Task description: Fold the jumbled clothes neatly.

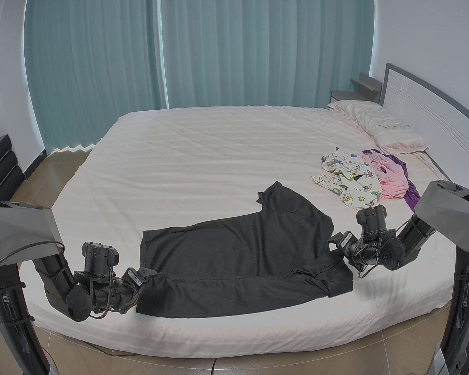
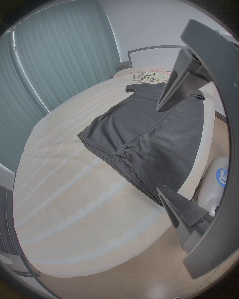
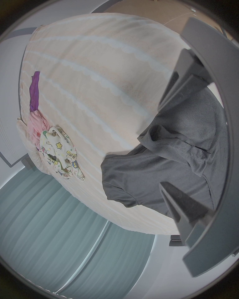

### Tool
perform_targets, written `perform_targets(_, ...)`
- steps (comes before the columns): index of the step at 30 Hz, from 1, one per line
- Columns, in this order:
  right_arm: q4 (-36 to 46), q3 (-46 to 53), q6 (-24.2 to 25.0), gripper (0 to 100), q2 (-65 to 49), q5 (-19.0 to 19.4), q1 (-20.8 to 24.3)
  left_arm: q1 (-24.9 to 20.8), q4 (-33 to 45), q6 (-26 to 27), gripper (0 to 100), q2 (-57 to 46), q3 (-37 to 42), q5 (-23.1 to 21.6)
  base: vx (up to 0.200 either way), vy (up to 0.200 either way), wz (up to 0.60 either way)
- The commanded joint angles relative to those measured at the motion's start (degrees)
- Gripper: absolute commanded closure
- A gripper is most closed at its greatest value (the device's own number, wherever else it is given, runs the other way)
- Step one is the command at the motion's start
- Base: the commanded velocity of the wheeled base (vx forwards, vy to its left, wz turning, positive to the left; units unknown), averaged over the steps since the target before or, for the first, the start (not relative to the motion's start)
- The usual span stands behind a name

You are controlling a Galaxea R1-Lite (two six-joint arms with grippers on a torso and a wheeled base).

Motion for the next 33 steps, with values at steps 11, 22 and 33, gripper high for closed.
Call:
perform_targets(11, 0.4, 0.3, -0.2, 100, 0.8, -0.1, -0.1, 0.0, 0.0, -0.1, 0, 0.6, 0.3, -0.1, 0.000, 0.000, 0.00)
perform_targets(22, 10.2, 0.4, -0.4, 100, -9.9, 0.4, 0.8, 0.0, -0.1, 0.0, 0, 0.7, 0.4, -0.1, 0.000, 0.000, 0.00)
perform_targets(33, 13.9, 0.8, -2.7, 100, -9.8, 1.7, 1.5, 0.0, -0.1, 0.0, 0, 0.7, 0.5, -0.1, 0.000, 0.000, 0.00)
